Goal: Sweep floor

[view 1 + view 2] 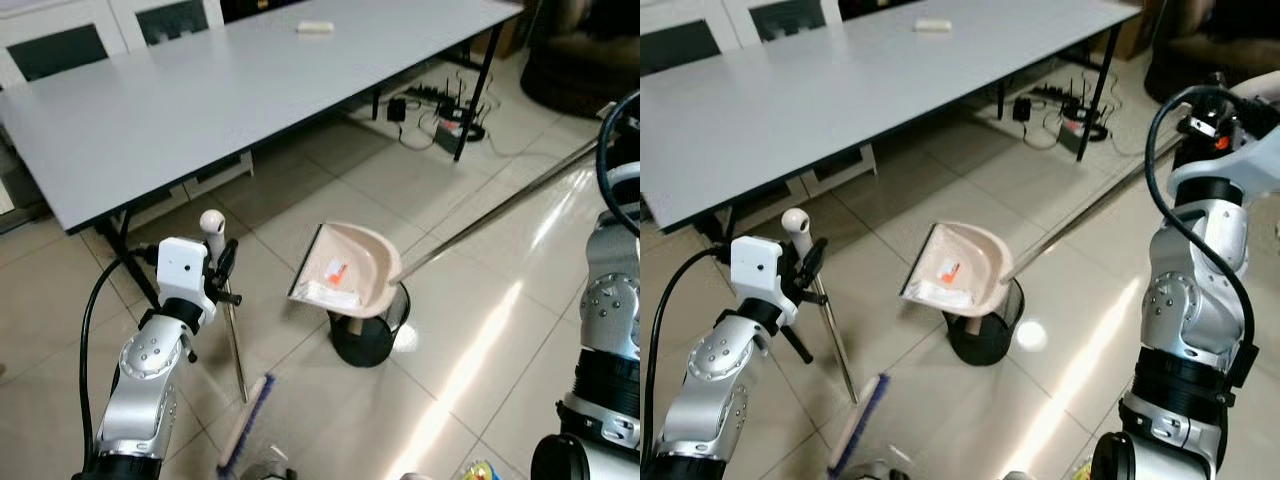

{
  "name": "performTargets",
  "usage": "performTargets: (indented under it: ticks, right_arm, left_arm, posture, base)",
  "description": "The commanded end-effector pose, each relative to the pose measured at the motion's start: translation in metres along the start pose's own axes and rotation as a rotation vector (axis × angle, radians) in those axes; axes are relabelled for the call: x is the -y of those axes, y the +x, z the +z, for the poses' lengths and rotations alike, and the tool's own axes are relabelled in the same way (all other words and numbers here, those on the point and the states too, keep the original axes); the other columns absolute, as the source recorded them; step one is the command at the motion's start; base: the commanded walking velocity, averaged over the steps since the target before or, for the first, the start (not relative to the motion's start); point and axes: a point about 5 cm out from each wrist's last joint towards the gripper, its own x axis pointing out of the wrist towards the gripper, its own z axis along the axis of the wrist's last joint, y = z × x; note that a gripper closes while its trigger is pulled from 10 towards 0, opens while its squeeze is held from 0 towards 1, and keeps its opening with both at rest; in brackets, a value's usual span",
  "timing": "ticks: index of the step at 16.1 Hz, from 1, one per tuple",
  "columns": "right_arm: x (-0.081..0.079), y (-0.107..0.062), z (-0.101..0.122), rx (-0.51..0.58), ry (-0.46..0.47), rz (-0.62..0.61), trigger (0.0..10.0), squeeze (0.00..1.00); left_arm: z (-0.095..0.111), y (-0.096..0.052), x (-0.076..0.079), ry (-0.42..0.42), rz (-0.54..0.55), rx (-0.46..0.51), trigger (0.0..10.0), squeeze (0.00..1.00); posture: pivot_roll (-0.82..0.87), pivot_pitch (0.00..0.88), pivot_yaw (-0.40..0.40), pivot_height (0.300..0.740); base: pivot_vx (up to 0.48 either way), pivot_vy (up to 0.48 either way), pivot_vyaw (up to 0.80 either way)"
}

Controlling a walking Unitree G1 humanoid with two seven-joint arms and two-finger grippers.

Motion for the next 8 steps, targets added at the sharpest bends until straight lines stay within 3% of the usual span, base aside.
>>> performTargets:
  ticks: [1, 8]
  right_arm:
    - [-0.007, 0.003, 0.013, 0.073, 0.015, 0.035, 10.0, 0.00]
    - [-0.025, 0.014, 0.011, 0.126, -0.193, 0.226, 10.0, 0.00]
  left_arm:
    - [0.006, 0.002, -0.001, 0.024, -0.009, 0.026, 10.0, 0.00]
    - [0.004, 0.003, 0.002, 0.024, -0.026, 0.021, 10.0, 0.00]
  posture:
    - [-0.02, 0.025, 0.052, 0.740]
    - [-0.01, 0.032, 0.051, 0.740]
  base:
    - [0.000, 0.000, 0.00]
    - [0.000, 0.000, 0.00]
